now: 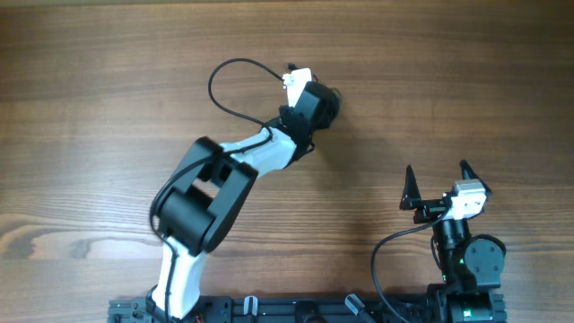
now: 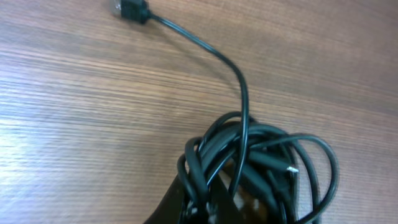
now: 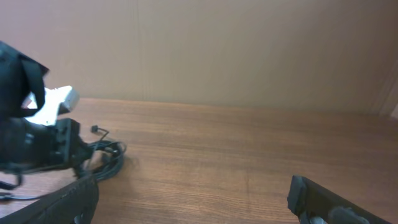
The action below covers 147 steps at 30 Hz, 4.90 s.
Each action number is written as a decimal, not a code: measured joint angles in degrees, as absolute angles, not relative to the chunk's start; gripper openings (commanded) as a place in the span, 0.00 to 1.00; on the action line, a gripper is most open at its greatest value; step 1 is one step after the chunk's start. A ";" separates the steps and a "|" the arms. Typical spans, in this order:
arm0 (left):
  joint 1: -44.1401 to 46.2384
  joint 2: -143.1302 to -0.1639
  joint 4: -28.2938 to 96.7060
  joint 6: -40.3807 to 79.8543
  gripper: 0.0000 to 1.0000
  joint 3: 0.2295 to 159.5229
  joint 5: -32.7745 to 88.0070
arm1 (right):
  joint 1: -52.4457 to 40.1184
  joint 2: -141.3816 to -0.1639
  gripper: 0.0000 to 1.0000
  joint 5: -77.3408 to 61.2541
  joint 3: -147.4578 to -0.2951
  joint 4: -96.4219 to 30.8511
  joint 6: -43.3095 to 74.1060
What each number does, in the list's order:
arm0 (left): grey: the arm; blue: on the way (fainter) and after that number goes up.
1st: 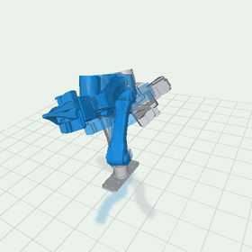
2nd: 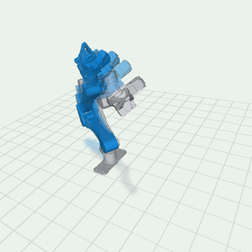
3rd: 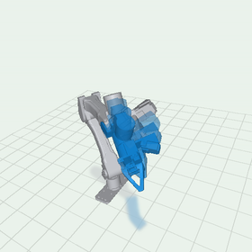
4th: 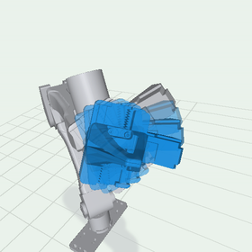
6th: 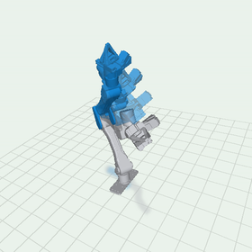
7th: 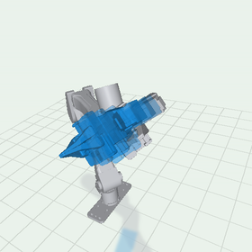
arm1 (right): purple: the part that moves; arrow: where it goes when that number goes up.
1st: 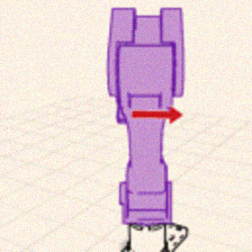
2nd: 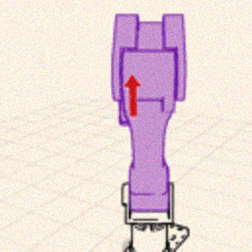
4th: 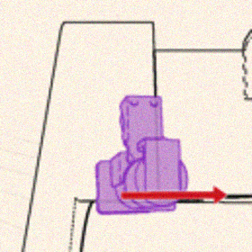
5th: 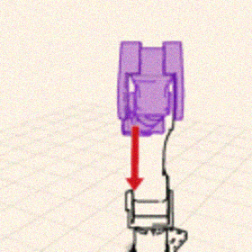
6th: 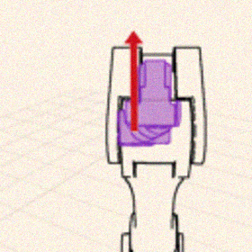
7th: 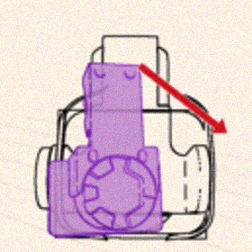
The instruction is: Untangle cables
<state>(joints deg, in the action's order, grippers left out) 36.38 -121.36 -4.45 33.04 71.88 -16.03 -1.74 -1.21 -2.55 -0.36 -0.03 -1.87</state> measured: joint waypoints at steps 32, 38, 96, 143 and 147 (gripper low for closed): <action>36.75 -102.74 33.61 29.08 0.97 71.61 -10.63 | -1.74 -1.21 1.00 -2.55 -0.36 -0.03 -1.87; 35.64 -102.74 32.42 25.54 0.70 71.61 -12.67 | -1.74 -1.21 0.99 -2.52 -0.36 -0.03 -1.85; 34.46 -109.73 38.17 30.70 0.38 71.61 1.45 | -1.74 -1.21 1.00 -2.52 -0.36 -0.03 -1.87; 30.37 -103.70 44.51 32.51 0.04 75.00 -5.34 | -1.74 -1.21 1.00 -2.57 -0.36 -0.01 -1.83; 28.75 -96.88 43.86 34.24 0.04 76.93 -5.45 | -1.74 -1.21 1.00 -5.08 -0.36 0.01 6.15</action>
<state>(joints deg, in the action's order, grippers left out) 28.75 -96.88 43.86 34.24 76.93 -5.45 -1.74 -1.21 -5.08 -0.36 0.01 6.15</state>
